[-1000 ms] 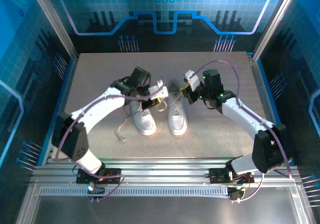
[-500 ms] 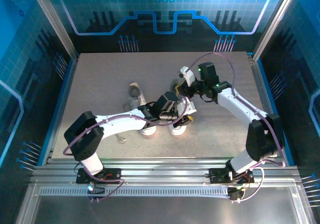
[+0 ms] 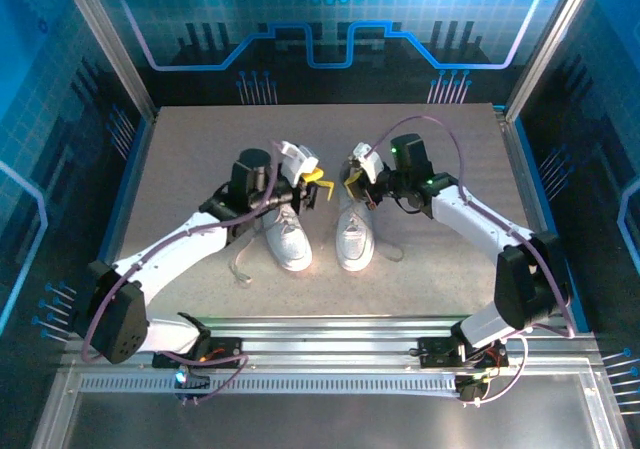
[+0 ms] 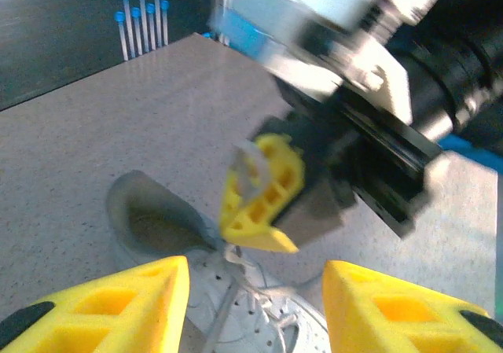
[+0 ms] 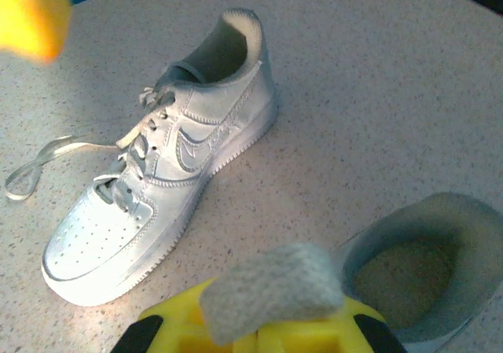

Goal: Tie the shoes

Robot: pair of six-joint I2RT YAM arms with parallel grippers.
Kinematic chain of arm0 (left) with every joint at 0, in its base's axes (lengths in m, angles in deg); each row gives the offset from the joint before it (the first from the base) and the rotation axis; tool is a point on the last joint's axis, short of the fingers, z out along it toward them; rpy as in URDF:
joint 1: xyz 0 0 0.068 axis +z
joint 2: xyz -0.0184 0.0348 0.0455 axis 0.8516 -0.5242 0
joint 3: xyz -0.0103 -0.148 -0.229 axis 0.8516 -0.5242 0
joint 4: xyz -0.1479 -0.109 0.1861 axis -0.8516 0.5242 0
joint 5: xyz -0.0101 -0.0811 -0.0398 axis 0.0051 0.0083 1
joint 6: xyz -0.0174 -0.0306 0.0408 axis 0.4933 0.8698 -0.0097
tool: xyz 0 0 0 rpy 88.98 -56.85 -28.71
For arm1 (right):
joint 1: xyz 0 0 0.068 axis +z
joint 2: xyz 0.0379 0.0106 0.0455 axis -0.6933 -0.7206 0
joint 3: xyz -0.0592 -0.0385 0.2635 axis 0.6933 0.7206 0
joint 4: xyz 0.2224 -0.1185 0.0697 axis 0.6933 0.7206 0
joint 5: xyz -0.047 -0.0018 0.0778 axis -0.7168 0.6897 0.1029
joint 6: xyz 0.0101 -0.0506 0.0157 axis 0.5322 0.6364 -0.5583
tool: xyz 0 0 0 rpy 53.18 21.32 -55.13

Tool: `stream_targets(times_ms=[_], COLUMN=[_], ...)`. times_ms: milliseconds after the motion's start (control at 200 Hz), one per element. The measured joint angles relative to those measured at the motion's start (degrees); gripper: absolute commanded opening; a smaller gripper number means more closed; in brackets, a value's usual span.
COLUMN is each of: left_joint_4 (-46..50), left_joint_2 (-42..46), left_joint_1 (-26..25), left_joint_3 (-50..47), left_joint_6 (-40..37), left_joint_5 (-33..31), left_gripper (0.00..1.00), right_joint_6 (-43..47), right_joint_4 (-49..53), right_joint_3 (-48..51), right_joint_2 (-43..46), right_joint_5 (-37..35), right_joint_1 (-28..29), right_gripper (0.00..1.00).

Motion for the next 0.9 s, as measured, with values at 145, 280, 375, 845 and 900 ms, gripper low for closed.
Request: stream_targets(times_ms=[145, 280, 375, 845, 900], left_joint_4=[-1.7, -3.2, -4.8, -12.3, -12.4], left_joint_2=[-1.8, -5.5, -7.7, -16.0, -16.8], left_joint_1=[3.0, 3.0, 3.0, 1.1, 0.7], left_joint_3=[0.2, 0.8, 1.4, 6.8, 7.4], left_joint_6=[5.0, 8.3, 10.5, 15.0, 15.0], left_joint_5=[5.2, 9.0, 11.0, 15.3, 15.3], left_gripper=[0.48, 0.49, 0.50, 0.54, 0.54], right_joint_6=[1.0, 1.7, 2.1, 2.6, 2.6], right_joint_4=[-2.8, -5.1, -5.7, -6.1, -6.1], right_joint_3=[2.3, 3.8, 4.0, 4.0, 4.0], right_joint_2=[0.9, 1.4, 1.5, 1.5, 1.5], right_joint_5=[-0.8, -1.4, -2.0, -2.8, -2.8], right_joint_1=[1.0, 1.6, 1.7, 1.9, 1.9], right_gripper=[0.00, 0.00, 0.00, 0.00, 0.00])
